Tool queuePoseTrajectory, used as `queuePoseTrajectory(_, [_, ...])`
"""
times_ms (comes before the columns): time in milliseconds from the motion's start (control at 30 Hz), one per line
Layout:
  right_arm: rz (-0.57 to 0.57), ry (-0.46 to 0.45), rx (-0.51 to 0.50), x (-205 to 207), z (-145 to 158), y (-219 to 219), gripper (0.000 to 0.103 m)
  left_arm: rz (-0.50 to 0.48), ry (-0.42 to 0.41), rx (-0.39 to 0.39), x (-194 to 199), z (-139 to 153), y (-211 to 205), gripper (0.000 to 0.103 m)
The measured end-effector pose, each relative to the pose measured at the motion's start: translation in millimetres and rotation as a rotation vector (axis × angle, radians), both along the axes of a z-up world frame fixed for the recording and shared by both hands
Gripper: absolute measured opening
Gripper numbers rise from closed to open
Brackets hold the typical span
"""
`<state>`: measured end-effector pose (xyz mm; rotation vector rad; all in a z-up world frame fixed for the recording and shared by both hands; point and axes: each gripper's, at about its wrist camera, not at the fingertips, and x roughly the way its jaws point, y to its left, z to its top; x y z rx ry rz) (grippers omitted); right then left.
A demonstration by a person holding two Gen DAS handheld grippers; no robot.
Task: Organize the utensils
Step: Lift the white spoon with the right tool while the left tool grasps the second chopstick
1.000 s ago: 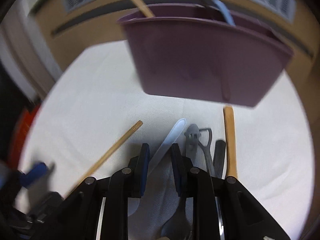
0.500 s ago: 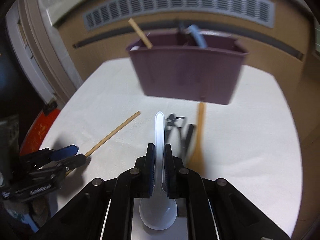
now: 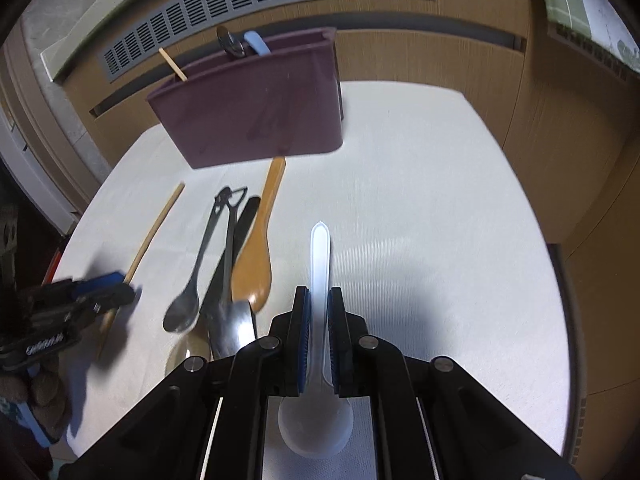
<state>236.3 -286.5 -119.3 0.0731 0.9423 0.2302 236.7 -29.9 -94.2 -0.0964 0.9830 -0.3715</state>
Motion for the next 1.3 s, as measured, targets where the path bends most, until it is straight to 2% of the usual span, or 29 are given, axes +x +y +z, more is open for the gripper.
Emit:
queuePoseTrajectory(233, [0.046,0.019,0.033,0.6,-7.1,0.6,0.011,-0.025,0.022,0.049,38.0,2.0,-11.2,0.021])
queuePoseTrajectory(367, [0.044,0.012,-0.014,0.6,-9.6,5.6,0.012,-0.030,0.039,0.068,61.6,2.5,-20.9,0.021])
queuePoseTrajectory(500, [0.061,0.012,-0.013,1.0,-9.9,6.0,0.015,-0.034,0.025,0.099,76.6,2.4,-31.1,0.021])
queuePoseTrajectory(667, [0.085,0.009,-0.017,7.6,-11.2,9.6,0.017,-0.024,0.007,0.117,75.7,1.8,-31.8,0.012])
queuePoseTrajectory(800, [0.118,0.002,-0.091,12.1,-11.5,20.0,0.017,-0.025,0.020,0.099,57.8,1.3,-24.1,0.012])
queuePoseTrajectory(833, [0.121,-0.002,-0.110,12.7,-11.5,22.7,0.016,-0.026,0.023,0.097,53.7,1.1,-22.5,0.012])
queuePoseTrajectory(867, [0.119,-0.009,-0.129,12.9,-11.3,24.9,0.009,-0.028,0.026,0.097,50.4,1.0,-21.0,0.012])
queuePoseTrajectory(900, [0.115,-0.019,-0.146,12.9,-11.0,26.8,0.008,-0.033,0.026,0.099,48.3,1.0,-20.3,0.012])
queuePoseTrajectory(1167, [0.085,-0.094,-0.064,5.3,8.1,18.0,0.008,-0.036,0.020,0.132,63.5,2.2,-33.1,0.013])
queuePoseTrajectory(1300, [0.081,-0.118,-0.040,0.0,16.2,15.6,0.008,-0.034,0.024,0.122,77.6,1.8,-38.2,0.012])
